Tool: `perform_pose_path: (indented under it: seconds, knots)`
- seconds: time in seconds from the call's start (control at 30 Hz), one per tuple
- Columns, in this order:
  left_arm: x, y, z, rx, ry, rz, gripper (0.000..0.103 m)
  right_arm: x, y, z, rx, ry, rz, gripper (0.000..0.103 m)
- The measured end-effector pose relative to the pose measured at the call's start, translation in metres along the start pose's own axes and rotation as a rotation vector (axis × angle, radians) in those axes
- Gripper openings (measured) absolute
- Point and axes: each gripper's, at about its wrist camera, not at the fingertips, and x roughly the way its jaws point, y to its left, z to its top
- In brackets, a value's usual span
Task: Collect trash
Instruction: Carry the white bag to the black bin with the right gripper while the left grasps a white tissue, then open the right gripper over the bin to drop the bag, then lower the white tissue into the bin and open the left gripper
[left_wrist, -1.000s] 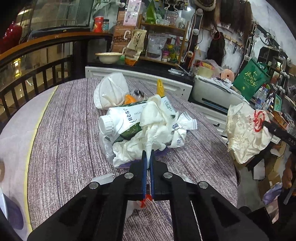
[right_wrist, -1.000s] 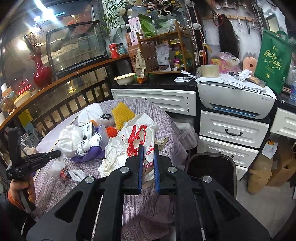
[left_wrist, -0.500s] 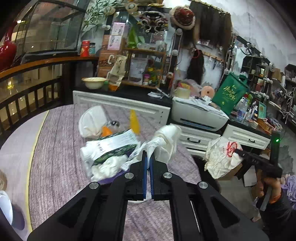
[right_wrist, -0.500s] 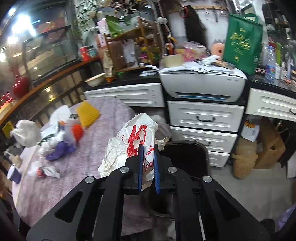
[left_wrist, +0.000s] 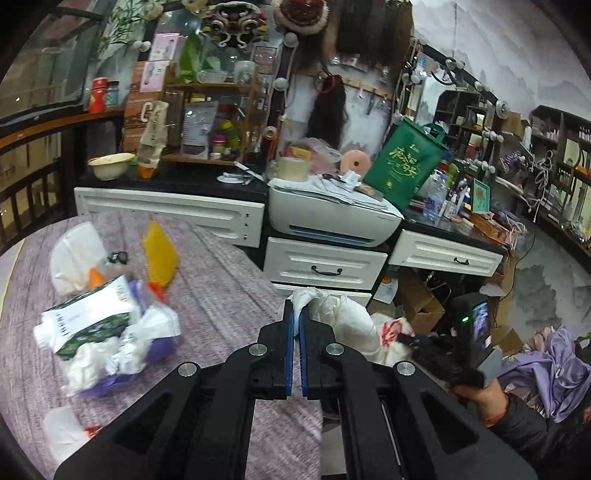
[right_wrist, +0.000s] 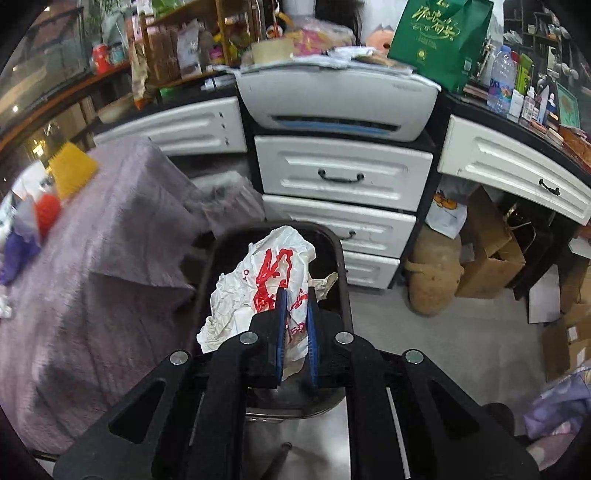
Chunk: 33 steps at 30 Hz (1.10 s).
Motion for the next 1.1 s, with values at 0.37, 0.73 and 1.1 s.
perform_pose_path:
  seconds: [0.37,0.73,1.1]
  knots:
    - [0.061,-0.043,-0.016,0.027,0.123,-0.053,0.004,0.044,0.001,-0.036,-0.025,0.054,-0.078,0.057]
    - [0.119,-0.089,-0.044,0.078,0.249,-0.089,0.004,0.003,-0.062,-0.056,0.163,0.015,-0.133,0.066]
    - [0.182,-0.109,-0.082,0.109,0.423,-0.031,0.004,-0.033,-0.100,-0.069,0.235,-0.027,-0.195,0.066]
